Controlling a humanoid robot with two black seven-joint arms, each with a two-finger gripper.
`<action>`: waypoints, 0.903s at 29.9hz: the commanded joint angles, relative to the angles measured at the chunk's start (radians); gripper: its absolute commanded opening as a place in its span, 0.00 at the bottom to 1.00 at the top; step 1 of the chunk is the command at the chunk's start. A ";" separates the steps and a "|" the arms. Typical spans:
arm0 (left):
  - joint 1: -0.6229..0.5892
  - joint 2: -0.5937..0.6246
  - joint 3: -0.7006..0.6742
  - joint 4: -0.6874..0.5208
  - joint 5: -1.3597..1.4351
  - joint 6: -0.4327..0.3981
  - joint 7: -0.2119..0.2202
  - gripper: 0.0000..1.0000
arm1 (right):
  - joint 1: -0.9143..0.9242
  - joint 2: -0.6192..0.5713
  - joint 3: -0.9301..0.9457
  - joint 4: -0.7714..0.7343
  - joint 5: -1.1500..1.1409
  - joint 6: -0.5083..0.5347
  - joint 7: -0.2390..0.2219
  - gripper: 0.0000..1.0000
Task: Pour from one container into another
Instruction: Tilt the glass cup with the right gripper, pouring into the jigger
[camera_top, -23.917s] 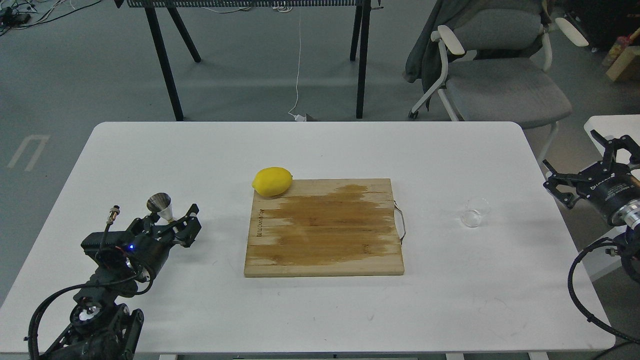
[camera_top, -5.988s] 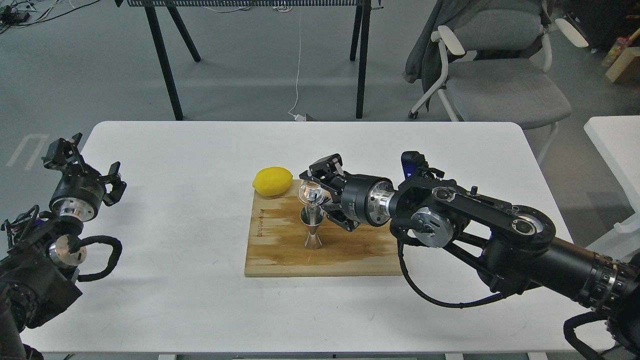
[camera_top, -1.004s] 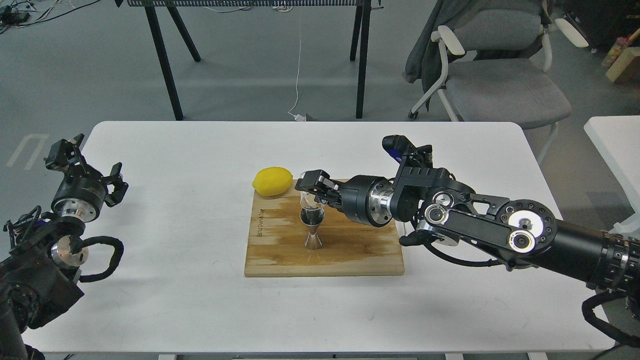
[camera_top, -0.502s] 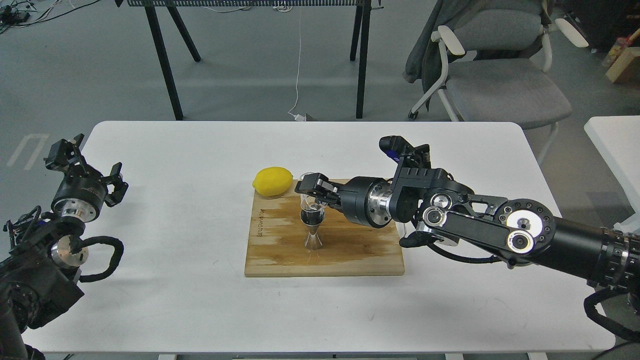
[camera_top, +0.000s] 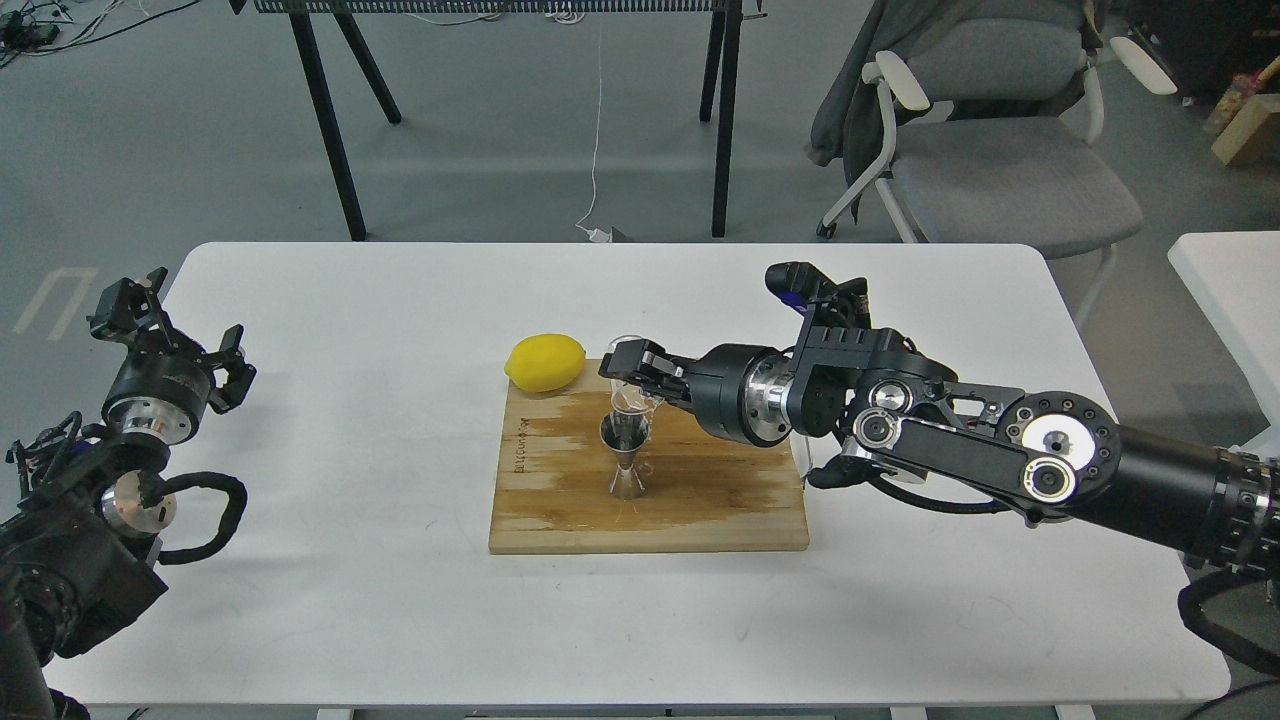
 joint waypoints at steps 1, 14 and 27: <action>0.000 0.003 0.000 0.000 -0.001 0.000 0.000 1.00 | -0.001 0.008 0.002 0.000 0.003 0.000 0.013 0.26; 0.000 0.008 0.000 0.000 -0.001 0.000 0.000 1.00 | 0.001 0.009 -0.006 0.000 -0.002 0.000 0.022 0.26; 0.003 0.010 -0.001 0.000 -0.001 0.000 0.000 1.00 | 0.044 0.018 -0.072 0.000 -0.011 0.000 0.034 0.26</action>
